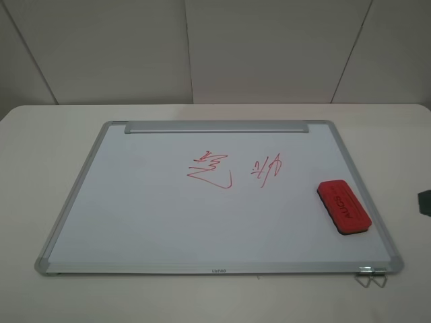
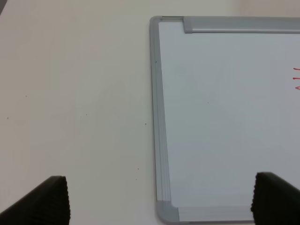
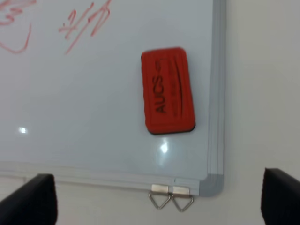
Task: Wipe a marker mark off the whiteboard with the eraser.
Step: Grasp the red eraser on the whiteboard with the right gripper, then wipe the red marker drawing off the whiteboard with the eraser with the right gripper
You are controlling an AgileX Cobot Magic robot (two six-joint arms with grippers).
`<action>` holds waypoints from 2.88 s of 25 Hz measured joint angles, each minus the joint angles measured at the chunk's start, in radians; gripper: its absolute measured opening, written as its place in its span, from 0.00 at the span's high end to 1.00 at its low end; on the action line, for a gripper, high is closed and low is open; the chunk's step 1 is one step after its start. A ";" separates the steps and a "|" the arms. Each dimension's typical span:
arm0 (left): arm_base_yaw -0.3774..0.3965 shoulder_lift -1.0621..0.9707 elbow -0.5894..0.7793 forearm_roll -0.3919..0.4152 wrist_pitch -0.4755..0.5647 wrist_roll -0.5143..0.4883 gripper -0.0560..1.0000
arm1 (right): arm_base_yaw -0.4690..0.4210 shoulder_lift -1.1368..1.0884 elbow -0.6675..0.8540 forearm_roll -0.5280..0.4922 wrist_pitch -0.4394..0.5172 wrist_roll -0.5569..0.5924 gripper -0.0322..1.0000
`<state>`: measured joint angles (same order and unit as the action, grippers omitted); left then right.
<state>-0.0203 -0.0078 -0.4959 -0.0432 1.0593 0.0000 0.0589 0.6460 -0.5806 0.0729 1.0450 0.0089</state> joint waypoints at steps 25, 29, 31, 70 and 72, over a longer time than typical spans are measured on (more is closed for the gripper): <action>0.000 0.000 0.000 0.000 0.000 0.000 0.21 | 0.172 1.061 -0.369 -0.153 -0.214 0.090 0.21; 0.000 0.000 0.000 0.000 0.000 0.000 0.21 | 0.147 1.096 -0.370 -0.152 -0.220 0.082 0.21; 0.000 0.000 0.000 0.000 0.000 0.000 0.21 | 0.133 1.102 -0.361 -0.153 -0.243 0.078 0.21; 0.000 0.000 0.000 0.000 0.000 0.000 0.21 | 0.112 1.161 -0.277 -0.154 -0.391 0.078 0.49; 0.000 0.000 0.000 0.000 0.000 0.000 0.21 | 0.112 1.161 -0.277 -0.154 -0.391 0.078 0.49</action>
<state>-0.0203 -0.0078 -0.4959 -0.0432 1.0593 0.0000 0.1709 1.8067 -0.8580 -0.0811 0.6544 0.0872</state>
